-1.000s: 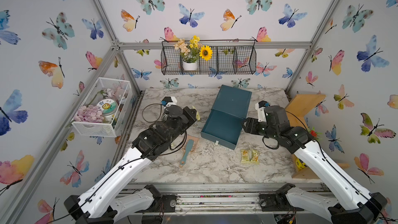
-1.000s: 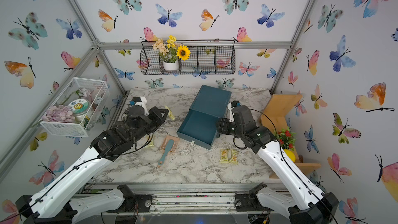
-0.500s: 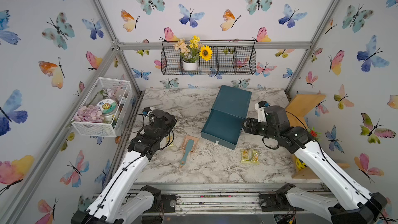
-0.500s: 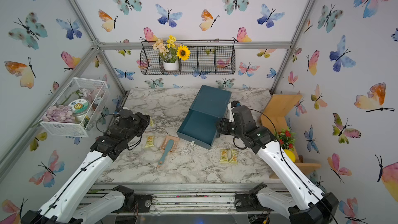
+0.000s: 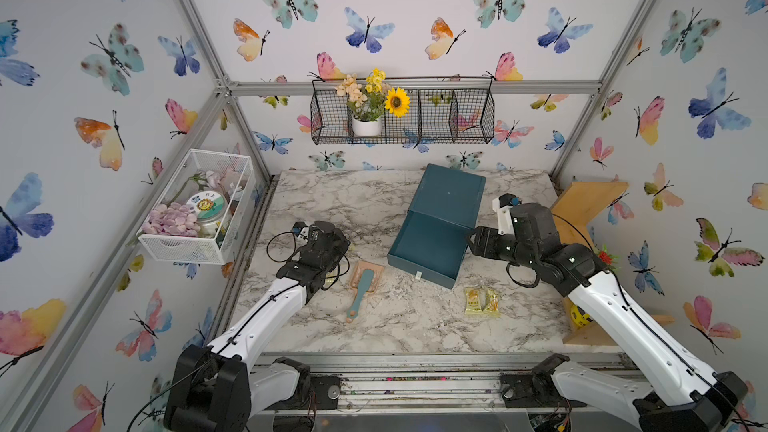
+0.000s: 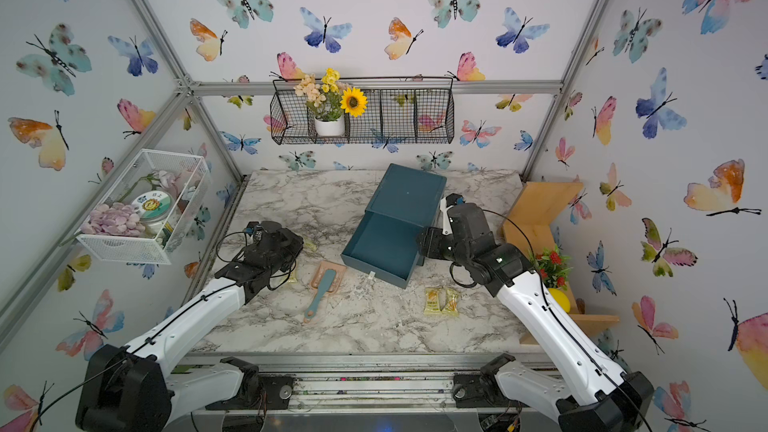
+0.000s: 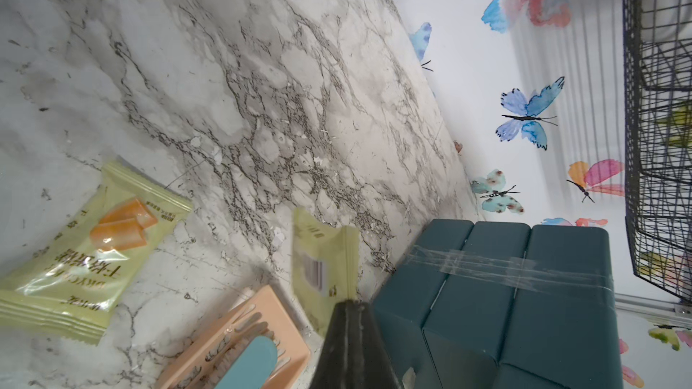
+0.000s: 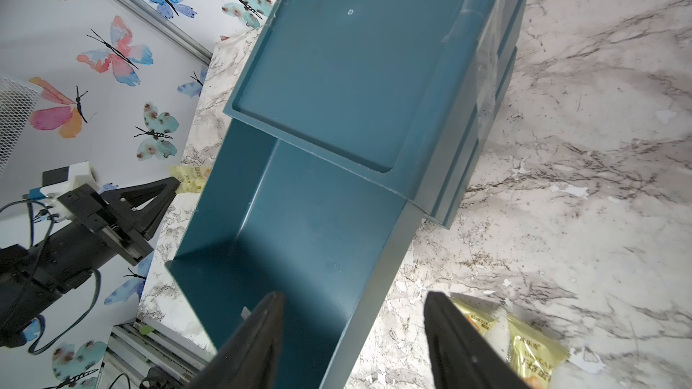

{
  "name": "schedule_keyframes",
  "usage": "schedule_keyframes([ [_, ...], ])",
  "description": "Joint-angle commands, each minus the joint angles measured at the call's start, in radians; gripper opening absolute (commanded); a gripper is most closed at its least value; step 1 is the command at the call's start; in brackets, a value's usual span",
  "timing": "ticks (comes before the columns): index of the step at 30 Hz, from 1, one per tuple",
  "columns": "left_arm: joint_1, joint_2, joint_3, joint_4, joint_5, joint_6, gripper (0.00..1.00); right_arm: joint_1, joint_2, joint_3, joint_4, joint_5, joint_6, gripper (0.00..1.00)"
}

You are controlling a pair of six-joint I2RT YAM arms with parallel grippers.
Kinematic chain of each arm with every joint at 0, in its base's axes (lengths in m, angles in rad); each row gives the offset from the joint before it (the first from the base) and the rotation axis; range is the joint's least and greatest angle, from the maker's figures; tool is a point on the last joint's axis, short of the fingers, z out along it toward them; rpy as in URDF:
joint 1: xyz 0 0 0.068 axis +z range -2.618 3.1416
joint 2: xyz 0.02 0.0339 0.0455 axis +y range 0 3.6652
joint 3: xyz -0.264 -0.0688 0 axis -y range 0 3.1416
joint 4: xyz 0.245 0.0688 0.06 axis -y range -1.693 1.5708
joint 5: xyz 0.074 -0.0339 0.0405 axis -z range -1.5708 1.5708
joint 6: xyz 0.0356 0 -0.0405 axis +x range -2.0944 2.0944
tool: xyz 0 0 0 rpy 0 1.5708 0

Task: Take the cookies out of the drawer
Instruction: Place the cookie at the center of the board.

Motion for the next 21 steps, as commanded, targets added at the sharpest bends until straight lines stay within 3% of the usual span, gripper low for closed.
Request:
schedule_keyframes([
  [1, 0.018, 0.037, -0.023, 0.118, -0.027, -0.022, 0.00, -0.005, 0.003, 0.034, 0.001, -0.012, -0.017, 0.64],
  [14, 0.036, 0.105, -0.183, 0.348, -0.015, -0.056, 0.00, -0.005, 0.012, 0.032, 0.009, -0.020, -0.021, 0.64],
  [21, 0.037, 0.082, -0.243, 0.319, -0.011, -0.093, 0.00, -0.004, 0.008, 0.025, 0.016, -0.021, -0.016, 0.64],
])
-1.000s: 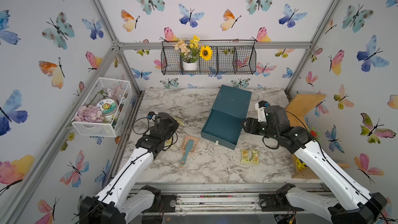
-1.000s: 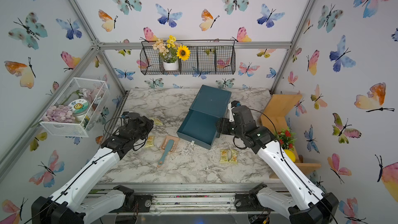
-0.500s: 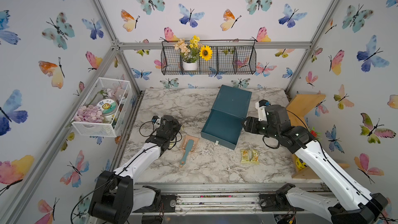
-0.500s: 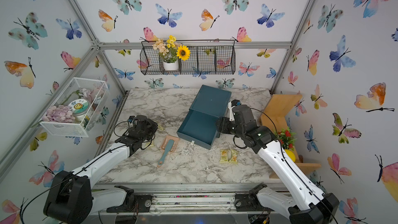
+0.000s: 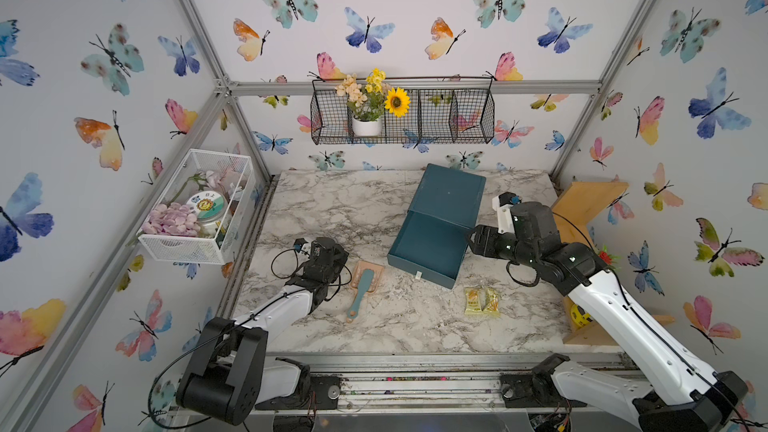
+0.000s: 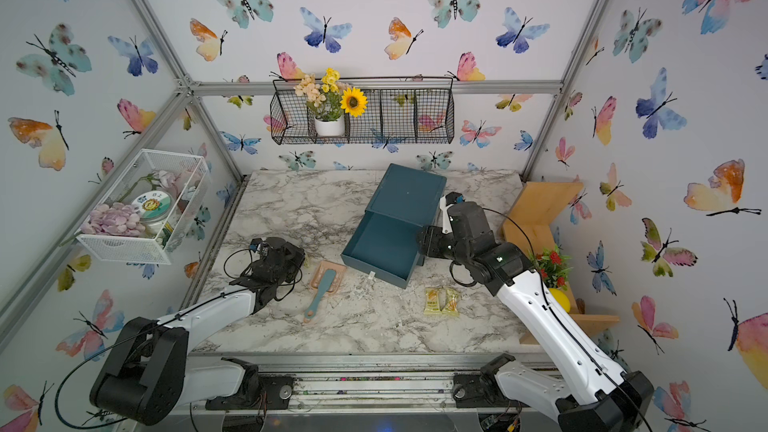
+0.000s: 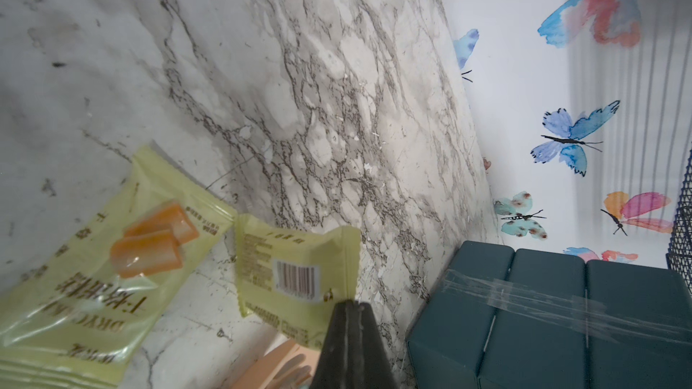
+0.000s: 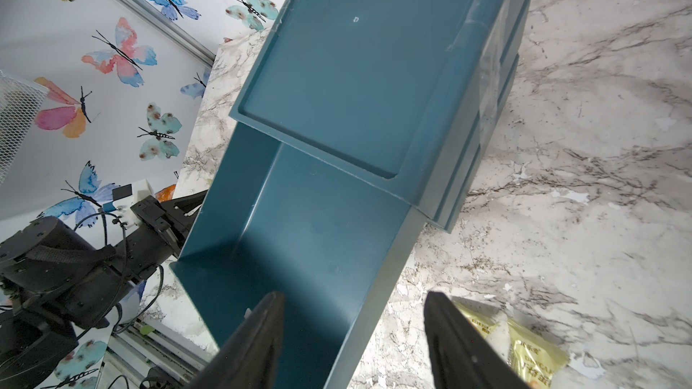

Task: Take the cookies out of the drawer
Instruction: Place the cookie at the center of the board.

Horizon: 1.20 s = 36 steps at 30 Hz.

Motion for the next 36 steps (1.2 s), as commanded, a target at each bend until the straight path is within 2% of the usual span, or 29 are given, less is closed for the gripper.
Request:
schedule_keyframes([
  [1, 0.006, -0.027, -0.044, 0.004, -0.007, -0.035, 0.00, -0.005, 0.003, 0.015, 0.016, -0.020, -0.006, 0.64],
  [12, -0.031, -0.150, -0.182, -0.078, -0.018, -0.102, 0.01, -0.005, 0.006, 0.008, 0.027, -0.028, -0.001, 0.64],
  [15, -0.039, -0.159, -0.193, -0.101, -0.017, -0.106, 0.08, -0.005, 0.007, 0.009, 0.028, -0.029, -0.002, 0.64],
  [18, -0.042, -0.172, -0.200, -0.118, -0.021, -0.109, 0.24, -0.004, 0.005, 0.012, 0.026, -0.028, 0.000, 0.64],
  [22, -0.042, -0.208, -0.184, -0.167, -0.041, -0.092, 0.38, -0.005, 0.000, 0.014, 0.020, -0.021, -0.001, 0.63],
  [25, -0.042, -0.258, -0.148, -0.228, -0.068, -0.056, 0.43, -0.005, -0.002, 0.022, 0.009, -0.008, -0.008, 0.64],
  [30, -0.043, -0.346, -0.043, -0.356, -0.087, 0.006, 0.42, -0.005, 0.012, 0.047, -0.002, 0.004, -0.033, 0.64],
  [33, -0.059, -0.375, 0.016, -0.419, -0.048, -0.002, 0.33, -0.005, 0.032, 0.071, -0.003, 0.006, -0.055, 0.64],
  [36, -0.145, -0.390, 0.051, -0.444, -0.047, -0.068, 0.25, -0.005, 0.060, 0.111, -0.005, 0.010, -0.081, 0.64],
])
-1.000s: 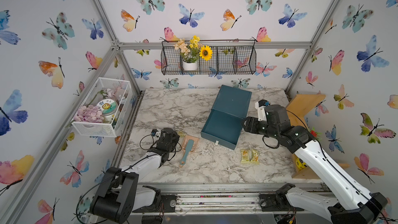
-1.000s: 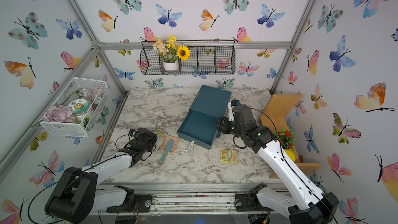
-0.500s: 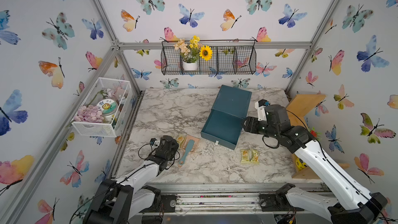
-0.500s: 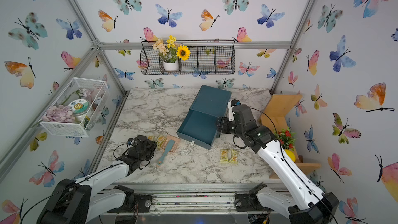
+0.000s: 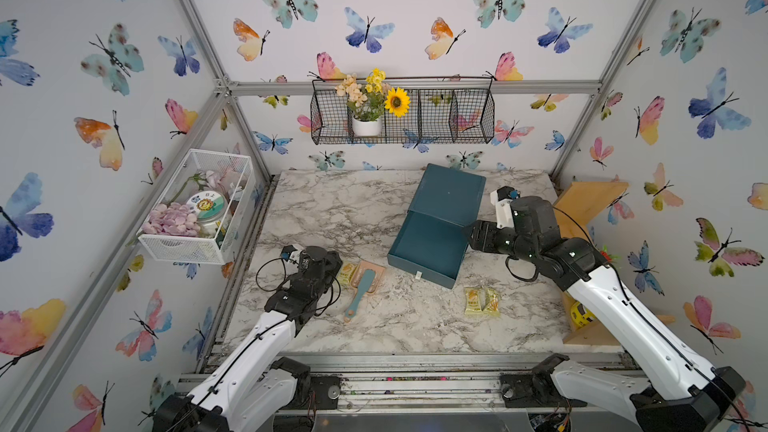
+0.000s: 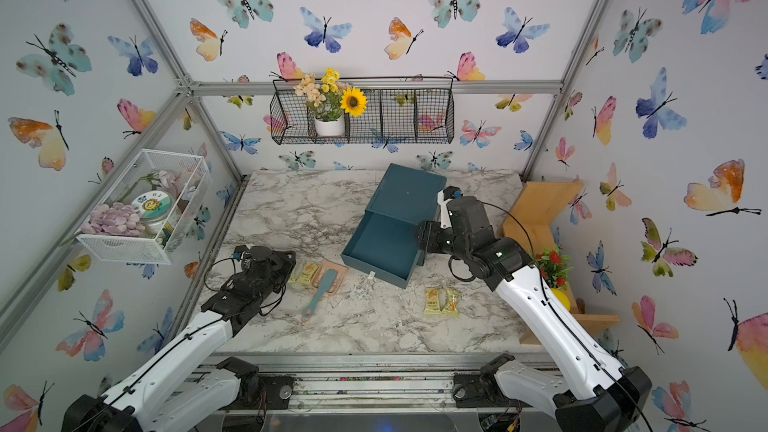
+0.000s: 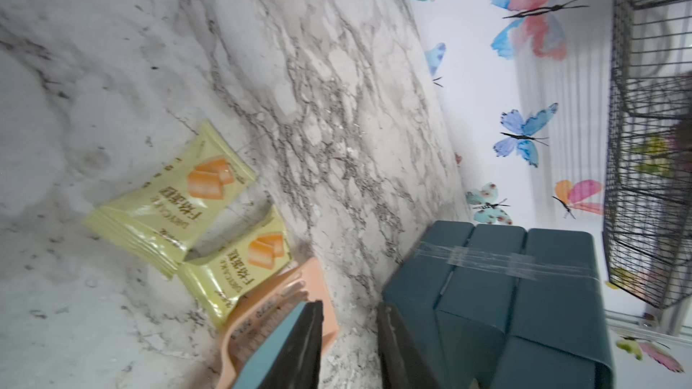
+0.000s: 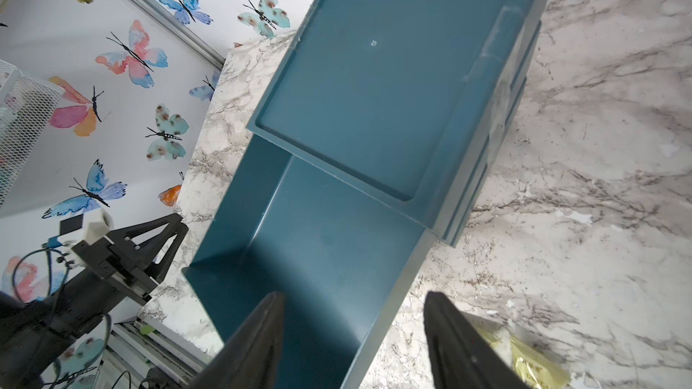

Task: Take the cookies out of the drawer
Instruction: Place the cookie at the center of the board, then close the drawer in the storage box.

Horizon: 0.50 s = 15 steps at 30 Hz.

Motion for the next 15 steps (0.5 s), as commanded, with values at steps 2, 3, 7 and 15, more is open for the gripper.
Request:
schedule_keyframes([
  [2, -0.146, -0.013, 0.035, -0.094, -0.021, -0.107, 0.19, -0.005, 0.042, 0.076, -0.008, 0.027, -0.061, 0.64],
  [3, -0.196, -0.008, 0.035, -0.088, -0.034, -0.156, 0.17, -0.004, 0.054, 0.093, -0.007, 0.034, -0.072, 0.64],
  [7, -0.365, 0.003, 0.024, -0.036, -0.102, -0.335, 0.09, -0.005, 0.109, 0.150, 0.025, 0.062, -0.109, 0.64],
  [15, -0.517, 0.041, 0.018, 0.112, -0.110, -0.519, 0.01, -0.005, 0.247, 0.251, 0.051, 0.114, -0.121, 0.62],
])
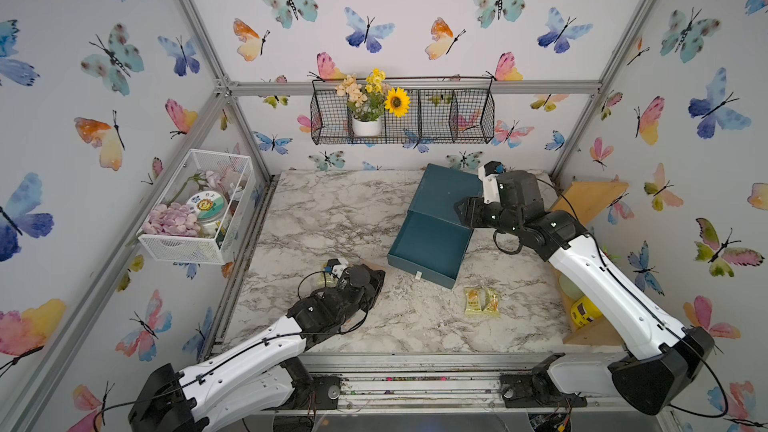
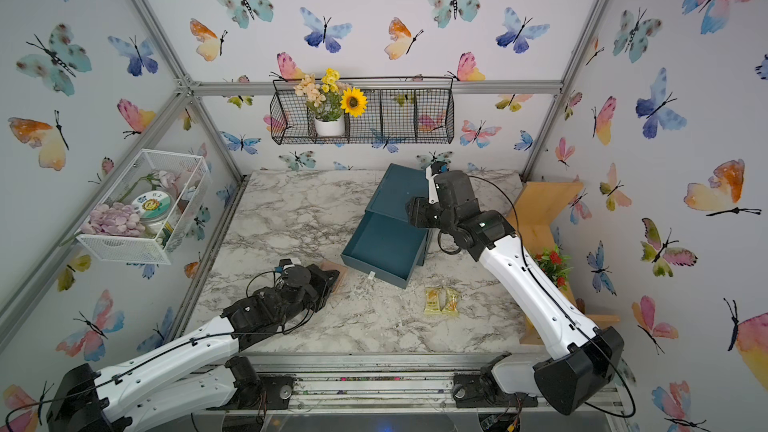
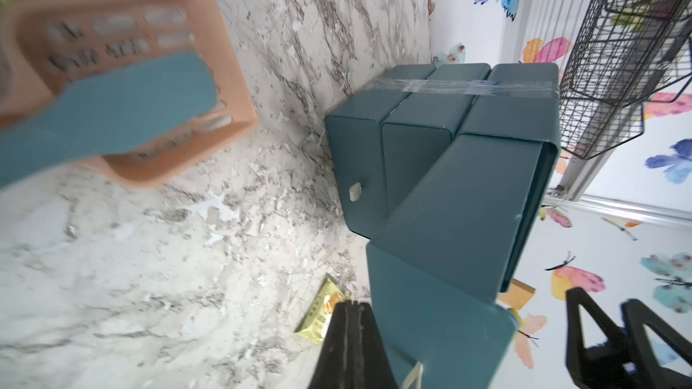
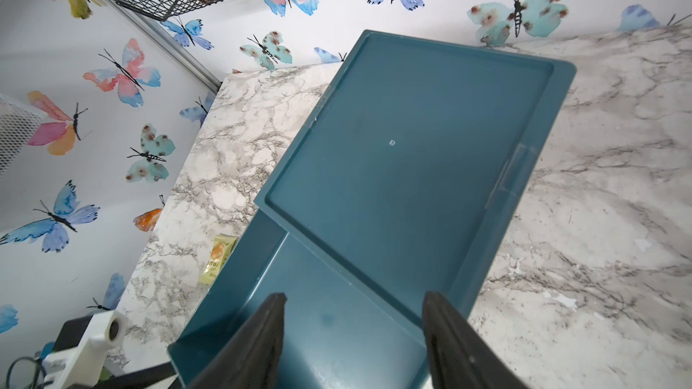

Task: Take the cookies out of the drawer
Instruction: Close the drawer in the storage box.

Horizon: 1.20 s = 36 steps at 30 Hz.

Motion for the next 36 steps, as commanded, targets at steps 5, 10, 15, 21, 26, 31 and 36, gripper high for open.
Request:
schedule_keyframes([
  [5, -0.065, 0.028, 0.005, 0.147, -0.029, -0.137, 0.00, -0.004, 0.051, 0.037, 0.040, 0.020, -0.039, 0.61],
  [10, -0.068, 0.059, 0.035, 0.193, -0.007, -0.139, 0.00, -0.005, 0.065, 0.028, 0.047, 0.000, -0.040, 0.60],
  [15, -0.067, 0.093, 0.048, 0.221, -0.006, -0.140, 0.00, -0.005, 0.074, 0.018, 0.049, -0.006, -0.044, 0.59],
  [21, -0.066, 0.149, 0.088, 0.261, -0.019, -0.127, 0.00, -0.004, 0.091, 0.015, 0.037, -0.019, -0.045, 0.58],
  [26, -0.062, 0.199, 0.120, 0.296, -0.004, -0.114, 0.00, -0.005, 0.105, 0.013, 0.016, -0.004, -0.042, 0.57],
  [31, -0.057, 0.247, 0.152, 0.327, 0.028, -0.103, 0.00, -0.005, 0.130, 0.029, -0.031, 0.036, -0.042, 0.56],
  [36, -0.051, 0.311, 0.195, 0.363, 0.044, -0.083, 0.00, -0.005, 0.128, 0.034, -0.028, 0.045, -0.039, 0.55],
])
